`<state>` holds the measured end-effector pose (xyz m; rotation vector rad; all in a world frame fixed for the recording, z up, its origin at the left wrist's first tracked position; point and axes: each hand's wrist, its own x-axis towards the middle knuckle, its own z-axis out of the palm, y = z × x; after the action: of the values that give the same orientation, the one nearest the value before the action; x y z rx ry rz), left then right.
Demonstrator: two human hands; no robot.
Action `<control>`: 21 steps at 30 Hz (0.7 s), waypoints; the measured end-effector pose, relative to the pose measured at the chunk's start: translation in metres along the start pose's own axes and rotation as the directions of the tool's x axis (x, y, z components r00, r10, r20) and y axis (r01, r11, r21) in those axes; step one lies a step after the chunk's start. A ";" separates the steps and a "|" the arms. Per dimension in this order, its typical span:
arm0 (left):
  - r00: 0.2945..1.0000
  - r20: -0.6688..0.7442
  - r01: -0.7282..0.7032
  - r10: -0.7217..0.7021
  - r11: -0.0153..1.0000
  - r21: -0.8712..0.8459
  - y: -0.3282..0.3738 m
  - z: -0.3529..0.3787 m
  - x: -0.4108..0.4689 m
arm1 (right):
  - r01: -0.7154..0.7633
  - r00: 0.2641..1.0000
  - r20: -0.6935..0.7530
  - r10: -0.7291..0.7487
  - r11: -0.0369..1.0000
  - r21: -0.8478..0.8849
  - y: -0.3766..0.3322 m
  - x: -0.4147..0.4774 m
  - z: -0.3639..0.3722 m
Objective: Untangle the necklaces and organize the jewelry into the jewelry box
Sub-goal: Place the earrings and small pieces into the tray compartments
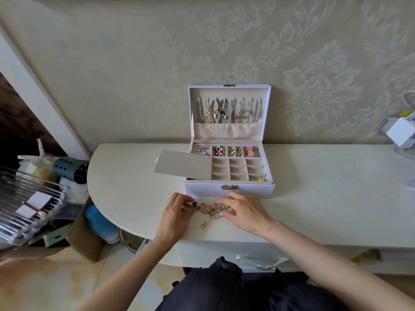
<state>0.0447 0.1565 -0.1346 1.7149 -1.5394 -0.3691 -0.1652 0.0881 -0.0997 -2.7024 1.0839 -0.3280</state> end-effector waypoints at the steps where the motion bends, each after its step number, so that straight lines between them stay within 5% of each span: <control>1: 1.000 0.005 -0.007 0.007 1.000 -0.015 -0.001 -0.002 -0.001 | -0.001 1.000 0.003 0.001 1.000 0.010 0.000 0.001 0.000; 13: 1.000 0.016 -0.004 0.005 0.999 -0.047 -0.002 -0.004 -0.011 | -0.037 0.999 -0.023 0.037 0.999 0.030 0.007 0.002 0.003; 21: 0.984 -0.021 -0.169 0.178 0.958 0.231 -0.004 0.003 -0.002 | 0.083 0.996 -0.043 -0.078 0.987 0.135 0.006 -0.004 0.005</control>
<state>0.0452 0.1574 -0.1398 1.7294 -1.7409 -0.0672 -0.1705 0.0870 -0.1064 -2.6329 0.9269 -0.4507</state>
